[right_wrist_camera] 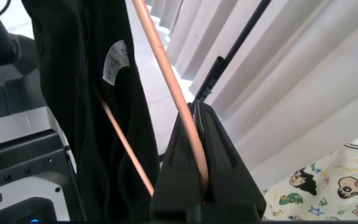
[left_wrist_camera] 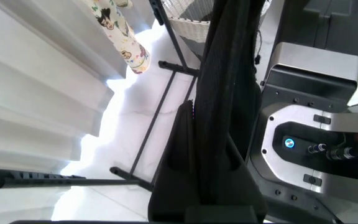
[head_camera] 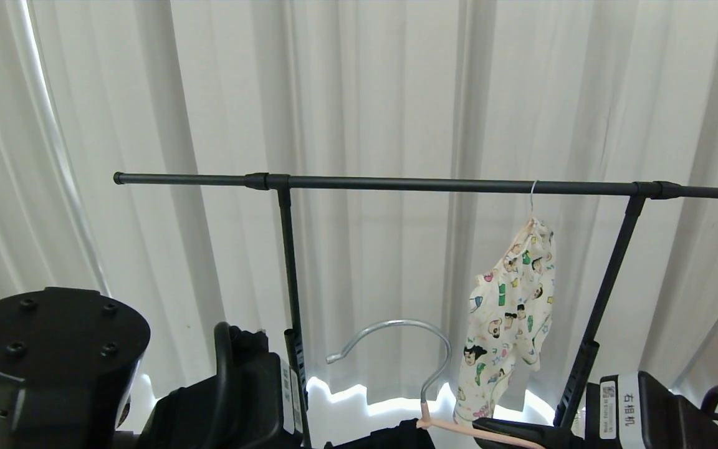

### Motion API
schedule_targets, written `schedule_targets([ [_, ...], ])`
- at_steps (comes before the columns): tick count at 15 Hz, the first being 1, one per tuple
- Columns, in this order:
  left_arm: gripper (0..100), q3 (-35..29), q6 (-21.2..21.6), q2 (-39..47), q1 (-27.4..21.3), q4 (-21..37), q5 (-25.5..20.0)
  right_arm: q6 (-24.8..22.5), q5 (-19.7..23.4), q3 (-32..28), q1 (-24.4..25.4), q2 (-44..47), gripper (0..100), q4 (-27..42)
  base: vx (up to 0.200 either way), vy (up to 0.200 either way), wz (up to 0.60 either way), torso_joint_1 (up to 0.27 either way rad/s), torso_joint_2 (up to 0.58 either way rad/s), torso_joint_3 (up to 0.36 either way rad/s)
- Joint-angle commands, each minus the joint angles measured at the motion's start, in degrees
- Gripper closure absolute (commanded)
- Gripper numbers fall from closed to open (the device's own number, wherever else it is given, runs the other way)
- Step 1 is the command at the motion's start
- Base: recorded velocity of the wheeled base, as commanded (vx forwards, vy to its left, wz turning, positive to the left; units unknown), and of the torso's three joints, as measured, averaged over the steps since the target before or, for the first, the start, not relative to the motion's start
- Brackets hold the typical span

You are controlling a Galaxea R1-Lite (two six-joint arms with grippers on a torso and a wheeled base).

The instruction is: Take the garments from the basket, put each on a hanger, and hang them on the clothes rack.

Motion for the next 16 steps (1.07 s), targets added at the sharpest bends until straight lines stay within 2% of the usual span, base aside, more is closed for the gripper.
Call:
schedule_targets([
  [1, 100, 0.0, 0.01, 0.19, 0.09, -0.04, 0.1, -0.47, 0.07, 0.22, 0.02, 0.26, 0, 0.02, 0.0, 0.0, 0.0, 0.0, 0.0, 0.0],
  [4, 100, 0.27, 0.01, 0.11, 1.23, -0.04, 0.45, -1.09, -0.37, 0.31, 0.11, 0.26, 0, 0.02, 0.0, 0.0, 0.0, 0.0, 0.0, 0.0],
  [6, 100, 1.23, 0.1, -0.16, 3.16, -0.13, 1.77, -1.0, -2.22, 0.39, -0.15, 0.17, 0, 0.02, 0.0, 0.0, 0.0, 0.0, 0.0, 0.0],
  [8, 100, 3.08, 0.28, -1.21, 6.59, -0.92, 7.66, -0.91, -4.68, 1.36, -1.12, 0.26, 0, 0.02, 0.0, 0.0, 0.0, 0.0, 0.0, 0.0],
  [10, 100, 5.01, 0.19, -2.18, 8.35, -4.53, 13.55, -0.65, -4.59, 2.68, -2.79, 0.35, 0, 0.02, 0.0, 0.0, 0.0, 0.0, 0.0, 0.0],
  [11, 100, 5.19, 0.1, -2.18, 8.61, -5.05, 14.16, -0.56, -4.59, 2.77, -2.97, 0.35, 0, 0.02, 0.0, 0.0, 0.0, 0.0, 0.0, 0.0],
  [12, 100, 6.42, 0.01, -2.62, 10.55, -9.45, 16.62, 1.02, -4.5, 2.94, -3.84, 1.49, 0, 0.02, 0.0, 0.0, 0.0, 0.0, 0.0, 0.0],
  [13, 100, 6.59, 0.1, -2.97, 11.43, -11.47, 16.71, 3.22, -4.5, 2.77, -3.84, 2.37, 0, 0.02, 0.0, 0.0, 0.0, 0.0, 0.0, 0.0],
  [16, 100, 6.42, 0.36, -3.94, 11.78, -14.19, 16.8, 14.03, -4.5, 0.31, -3.76, 8.17, 0, 0.02, 0.0, 0.0, 0.0, 0.0, 0.0, 0.0],
])
